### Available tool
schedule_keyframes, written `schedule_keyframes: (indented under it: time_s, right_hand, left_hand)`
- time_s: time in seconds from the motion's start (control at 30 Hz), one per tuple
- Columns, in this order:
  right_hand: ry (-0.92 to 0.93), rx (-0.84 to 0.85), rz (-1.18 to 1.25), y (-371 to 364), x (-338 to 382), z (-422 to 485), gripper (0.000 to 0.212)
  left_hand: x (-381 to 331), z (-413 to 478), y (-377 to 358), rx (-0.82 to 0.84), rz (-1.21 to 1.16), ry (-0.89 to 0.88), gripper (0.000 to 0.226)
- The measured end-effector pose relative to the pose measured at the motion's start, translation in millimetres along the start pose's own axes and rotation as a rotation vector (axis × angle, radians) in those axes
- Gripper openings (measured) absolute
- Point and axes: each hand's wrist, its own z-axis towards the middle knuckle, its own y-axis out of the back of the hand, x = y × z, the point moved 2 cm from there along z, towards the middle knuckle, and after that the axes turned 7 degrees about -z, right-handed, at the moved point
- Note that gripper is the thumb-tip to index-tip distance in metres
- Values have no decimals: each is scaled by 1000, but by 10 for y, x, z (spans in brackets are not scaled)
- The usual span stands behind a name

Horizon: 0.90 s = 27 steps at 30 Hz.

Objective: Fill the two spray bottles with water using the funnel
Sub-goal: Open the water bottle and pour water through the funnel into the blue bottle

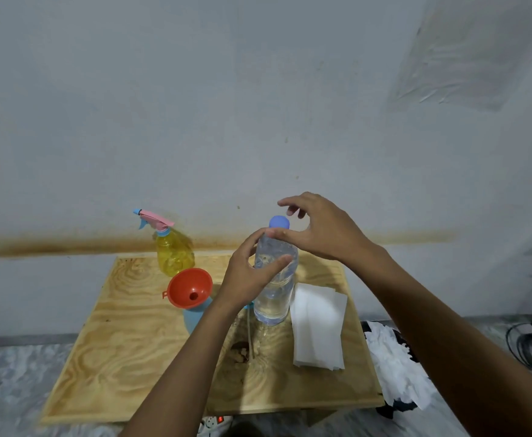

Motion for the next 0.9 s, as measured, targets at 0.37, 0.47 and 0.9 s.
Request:
schedule_keyframes:
  time_s: [0.37,0.47,0.9]
  right_hand:
    - [140,-15,-291,16,96,13,39]
    - [217,83,-281,73,49,54,39]
    - [73,57,-213,34,131,104,40]
  left_hand:
    - [1,-1,-23,-24,9,6,74]
    - [-2,-12,-25,-28,8,16,75]
    - [-50,-32,-31,-8,-10,-12,53]
